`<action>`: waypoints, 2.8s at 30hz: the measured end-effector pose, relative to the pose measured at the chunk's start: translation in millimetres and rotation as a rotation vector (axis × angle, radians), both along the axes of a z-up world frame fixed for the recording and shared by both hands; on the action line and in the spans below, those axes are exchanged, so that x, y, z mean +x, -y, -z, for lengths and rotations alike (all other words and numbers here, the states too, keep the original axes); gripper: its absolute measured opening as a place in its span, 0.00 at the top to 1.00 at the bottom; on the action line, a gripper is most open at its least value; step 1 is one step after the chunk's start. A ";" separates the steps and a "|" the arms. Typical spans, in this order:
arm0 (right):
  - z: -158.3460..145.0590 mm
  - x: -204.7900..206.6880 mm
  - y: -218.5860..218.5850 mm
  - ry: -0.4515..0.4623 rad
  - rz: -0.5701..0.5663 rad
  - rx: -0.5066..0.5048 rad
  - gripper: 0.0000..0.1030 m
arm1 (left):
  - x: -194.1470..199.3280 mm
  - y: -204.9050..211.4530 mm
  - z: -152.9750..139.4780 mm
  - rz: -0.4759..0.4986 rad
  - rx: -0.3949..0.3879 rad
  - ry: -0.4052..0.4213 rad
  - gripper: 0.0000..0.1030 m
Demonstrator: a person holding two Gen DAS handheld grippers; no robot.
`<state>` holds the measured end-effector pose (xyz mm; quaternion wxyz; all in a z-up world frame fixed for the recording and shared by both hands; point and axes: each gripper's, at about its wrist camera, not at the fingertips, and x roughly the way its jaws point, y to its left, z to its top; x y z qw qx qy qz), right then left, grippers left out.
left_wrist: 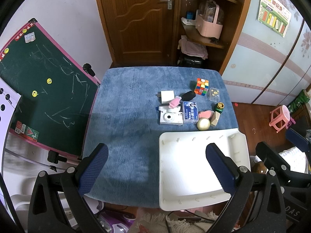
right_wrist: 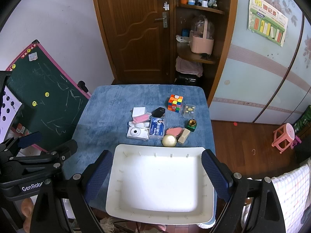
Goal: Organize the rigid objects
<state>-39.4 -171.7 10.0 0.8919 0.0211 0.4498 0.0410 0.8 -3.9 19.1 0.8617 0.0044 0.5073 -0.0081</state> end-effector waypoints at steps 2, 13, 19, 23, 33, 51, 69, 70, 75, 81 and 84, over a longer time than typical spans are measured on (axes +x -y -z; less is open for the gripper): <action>0.1 0.1 0.1 0.000 0.000 0.000 0.09 | -0.1 -0.2 0.0 0.000 -0.001 0.000 0.03; 0.2 -0.1 0.3 0.003 0.000 0.001 0.09 | -0.2 -1.1 -0.3 0.001 -0.001 0.002 0.03; -2.8 2.6 -0.1 0.006 0.000 0.001 0.09 | -0.1 -1.3 -0.9 0.001 -0.001 0.002 0.03; -5.6 5.6 0.2 0.007 -0.006 0.002 0.09 | 1.3 -4.4 -6.3 -0.005 -0.002 0.004 0.03; -5.7 10.2 8.7 0.021 -0.021 0.000 0.09 | -1.2 -1.9 -8.6 -0.032 0.001 0.025 0.03; -22.3 24.5 54.1 0.141 -0.053 -0.022 0.09 | 8.1 9.0 -29.8 -0.094 0.053 0.121 0.02; 7.9 125.0 75.2 0.081 0.130 -0.082 0.09 | 147.4 1.2 24.4 0.111 0.118 0.073 0.02; 15.8 132.5 76.0 0.059 0.140 -0.077 0.09 | 161.8 1.2 37.4 0.138 0.127 0.055 0.02; 74.7 172.1 80.7 -0.094 0.187 0.014 0.15 | 224.1 3.7 107.0 0.291 0.138 -0.077 0.02; 146.8 207.1 79.5 -0.273 0.236 0.076 0.23 | 264.0 19.2 190.2 0.543 0.310 -0.168 0.03; 179.5 218.0 78.9 -0.349 0.253 0.094 0.29 | 276.0 23.0 223.5 0.623 0.384 -0.217 0.03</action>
